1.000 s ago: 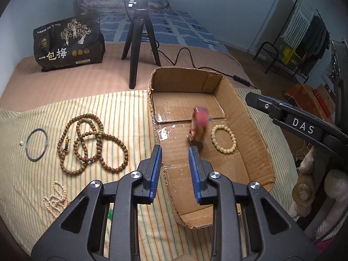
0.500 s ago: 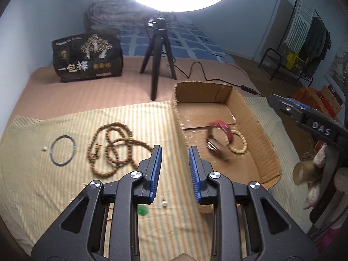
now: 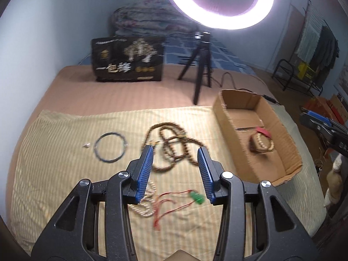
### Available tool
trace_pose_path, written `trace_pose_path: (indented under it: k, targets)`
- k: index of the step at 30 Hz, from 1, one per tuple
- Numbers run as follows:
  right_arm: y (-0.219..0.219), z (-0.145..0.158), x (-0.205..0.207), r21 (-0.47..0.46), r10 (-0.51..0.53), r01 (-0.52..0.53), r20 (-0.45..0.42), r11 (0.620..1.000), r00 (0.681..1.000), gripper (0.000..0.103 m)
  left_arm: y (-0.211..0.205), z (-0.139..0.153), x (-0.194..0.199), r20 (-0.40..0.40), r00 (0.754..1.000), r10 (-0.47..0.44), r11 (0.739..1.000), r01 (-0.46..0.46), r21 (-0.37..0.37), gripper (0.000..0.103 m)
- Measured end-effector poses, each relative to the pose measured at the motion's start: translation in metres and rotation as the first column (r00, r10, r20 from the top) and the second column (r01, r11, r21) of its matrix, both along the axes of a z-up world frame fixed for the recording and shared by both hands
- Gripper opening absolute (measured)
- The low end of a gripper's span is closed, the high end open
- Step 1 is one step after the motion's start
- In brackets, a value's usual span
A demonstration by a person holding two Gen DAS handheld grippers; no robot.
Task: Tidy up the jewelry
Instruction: 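Move left tool to the pearl necklace while right tool approaches the green jade pendant, then close left tool on the pearl necklace while right tool grasps the jade pendant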
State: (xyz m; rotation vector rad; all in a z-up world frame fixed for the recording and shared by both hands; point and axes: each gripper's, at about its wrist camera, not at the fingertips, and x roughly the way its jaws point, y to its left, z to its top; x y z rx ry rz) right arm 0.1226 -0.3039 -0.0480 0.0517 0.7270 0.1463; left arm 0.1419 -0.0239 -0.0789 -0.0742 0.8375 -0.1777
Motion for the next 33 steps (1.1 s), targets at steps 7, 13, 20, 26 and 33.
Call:
trace_pose_path:
  k: [7, 13, 20, 26, 33]
  targets:
    - [0.039, -0.003, -0.01, 0.061, 0.126, -0.124, -0.039, 0.99, 0.991, 0.06, 0.04, -0.016, -0.003, -0.049, 0.998, 0.042, 0.999, -0.042, 0.006, 0.043]
    - [0.072, -0.017, -0.012, 0.085, 0.222, -0.214, -0.097, 0.973, 0.97, 0.06, 0.06, -0.038, -0.003, -0.122, 0.991, 0.05, 0.998, -0.053, -0.022, 0.043]
    - [0.108, -0.042, -0.011, 0.092, 0.318, -0.306, -0.176, 0.948, 0.932, 0.06, 0.062, -0.056, -0.003, -0.183, 0.982, 0.037, 0.998, -0.045, -0.037, 0.043]
    - [0.131, -0.061, -0.01, 0.066, 0.379, -0.374, -0.226, 0.925, 0.897, 0.06, 0.066, -0.077, 0.001, -0.253, 0.967, 0.038, 0.996, -0.057, -0.069, 0.043]
    - [0.152, -0.084, -0.01, 0.031, 0.409, -0.418, -0.288, 0.908, 0.866, 0.051, 0.068, -0.089, 0.001, -0.29, 0.957, 0.031, 0.995, -0.058, -0.084, 0.043]
